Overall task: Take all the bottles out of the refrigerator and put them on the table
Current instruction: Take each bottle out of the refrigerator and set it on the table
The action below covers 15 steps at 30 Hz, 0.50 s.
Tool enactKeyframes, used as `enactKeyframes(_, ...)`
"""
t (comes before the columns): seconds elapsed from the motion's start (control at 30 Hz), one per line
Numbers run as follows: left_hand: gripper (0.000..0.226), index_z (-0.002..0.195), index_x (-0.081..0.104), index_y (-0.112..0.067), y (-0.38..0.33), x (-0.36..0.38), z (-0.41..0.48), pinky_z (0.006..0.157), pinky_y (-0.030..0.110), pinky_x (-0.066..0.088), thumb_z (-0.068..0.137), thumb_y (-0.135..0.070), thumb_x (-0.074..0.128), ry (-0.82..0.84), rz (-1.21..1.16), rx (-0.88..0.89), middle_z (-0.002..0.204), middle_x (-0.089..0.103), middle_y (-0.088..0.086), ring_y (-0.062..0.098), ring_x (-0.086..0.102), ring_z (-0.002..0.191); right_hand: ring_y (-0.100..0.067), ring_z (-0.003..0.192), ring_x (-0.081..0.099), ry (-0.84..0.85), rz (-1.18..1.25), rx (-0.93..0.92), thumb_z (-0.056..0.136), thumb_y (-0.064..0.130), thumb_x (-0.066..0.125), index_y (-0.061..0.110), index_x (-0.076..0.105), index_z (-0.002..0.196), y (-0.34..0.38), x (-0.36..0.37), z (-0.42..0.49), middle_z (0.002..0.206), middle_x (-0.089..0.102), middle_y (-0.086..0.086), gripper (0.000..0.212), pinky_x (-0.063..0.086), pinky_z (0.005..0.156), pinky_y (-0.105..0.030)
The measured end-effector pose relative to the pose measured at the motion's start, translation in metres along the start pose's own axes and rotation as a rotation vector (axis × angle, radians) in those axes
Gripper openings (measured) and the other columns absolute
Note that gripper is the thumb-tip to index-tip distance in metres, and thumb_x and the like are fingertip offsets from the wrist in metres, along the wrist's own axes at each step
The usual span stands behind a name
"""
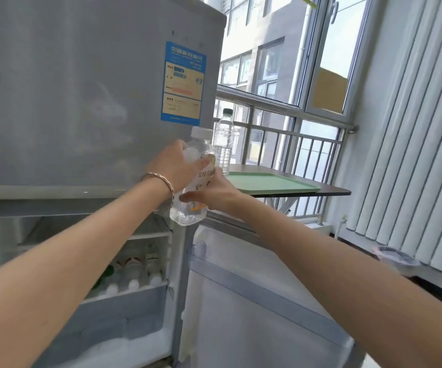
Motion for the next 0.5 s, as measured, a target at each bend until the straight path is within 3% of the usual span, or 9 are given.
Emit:
enactKeyframes(0.1, 0.08, 0.138, 0.033, -0.02, -0.03, 0.004, 0.016, 0.092, 0.036, 0.047, 0.075, -0.059, 0.063, -0.038, -0.32, 0.062, 0.126, 0.049, 0.006, 0.02, 0.055, 0.105, -0.025, 0.105, 0.062, -0.164, 0.016, -0.032, 0.064, 0.043, 0.086, 0.012, 0.026, 0.138, 0.011, -0.045, 0.003, 0.115, 0.059, -0.005, 0.1, 0.056, 0.089, -0.042)
enactKeyframes(0.17, 0.074, 0.133, 0.036, -0.023, -0.04, 0.014, 0.03, 0.098, 0.044, 0.048, 0.074, -0.058, 0.061, -0.034, -0.483, 0.031, 0.132, 0.043, 0.006, 0.025, 0.053, 0.114, -0.025, 0.104, 0.064, -0.291, 0.052, -0.032, 0.067, 0.042, 0.085, 0.007, 0.028, 0.136, 0.008, -0.071, 0.013, 0.114, 0.061, -0.007, 0.096, 0.057, 0.088, -0.043)
enactKeyframes(0.3, 0.057, 0.127, 0.048, -0.009, -0.054, 0.057, 0.049, 0.101, 0.051, 0.046, 0.09, -0.051, 0.043, 0.179, -0.486, -0.03, 0.126, 0.054, 0.013, 0.029, 0.055, 0.113, -0.027, 0.1, 0.067, -0.419, 0.027, -0.019, 0.071, 0.039, 0.083, 0.005, 0.031, 0.132, -0.016, -0.105, 0.042, 0.116, 0.061, -0.011, 0.088, 0.06, 0.083, -0.042)
enactKeyframes(0.4, 0.062, 0.135, 0.045, -0.002, -0.061, 0.096, 0.06, 0.107, 0.047, 0.04, 0.097, -0.05, 0.033, 0.358, -0.579, -0.12, 0.117, 0.056, 0.008, 0.023, 0.052, 0.098, -0.032, 0.099, 0.068, -0.43, -0.007, 0.016, 0.071, 0.04, 0.082, 0.006, 0.03, 0.13, -0.039, -0.115, 0.069, 0.116, 0.063, -0.015, 0.086, 0.059, 0.084, -0.045)
enactKeyframes(0.43, 0.064, 0.137, 0.043, -0.002, -0.062, 0.112, 0.068, 0.106, 0.045, 0.039, 0.097, -0.051, 0.032, 0.383, -0.612, -0.147, 0.119, 0.054, 0.007, 0.024, 0.05, 0.101, -0.033, 0.1, 0.068, -0.43, -0.035, 0.031, 0.071, 0.043, 0.081, 0.005, 0.028, 0.132, -0.048, -0.118, 0.082, 0.116, 0.063, -0.016, 0.089, 0.058, 0.085, -0.046)
enactKeyframes(0.5, 0.066, 0.14, 0.039, -0.003, -0.059, 0.137, 0.077, 0.113, 0.047, 0.033, 0.097, -0.052, 0.03, 0.403, -0.641, -0.178, 0.142, 0.045, 0.013, 0.029, 0.046, 0.124, -0.033, 0.104, 0.066, -0.425, -0.076, 0.076, 0.071, 0.048, 0.078, 0.004, 0.024, 0.138, -0.066, -0.119, 0.101, 0.118, 0.063, -0.015, 0.097, 0.057, 0.088, -0.047)
Point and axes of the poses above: each hand's wrist, its own z-axis towards the middle knuckle, its own x-axis out of the palm, y = z × x, the point moved 1 cm from there along z, towards the middle knuckle
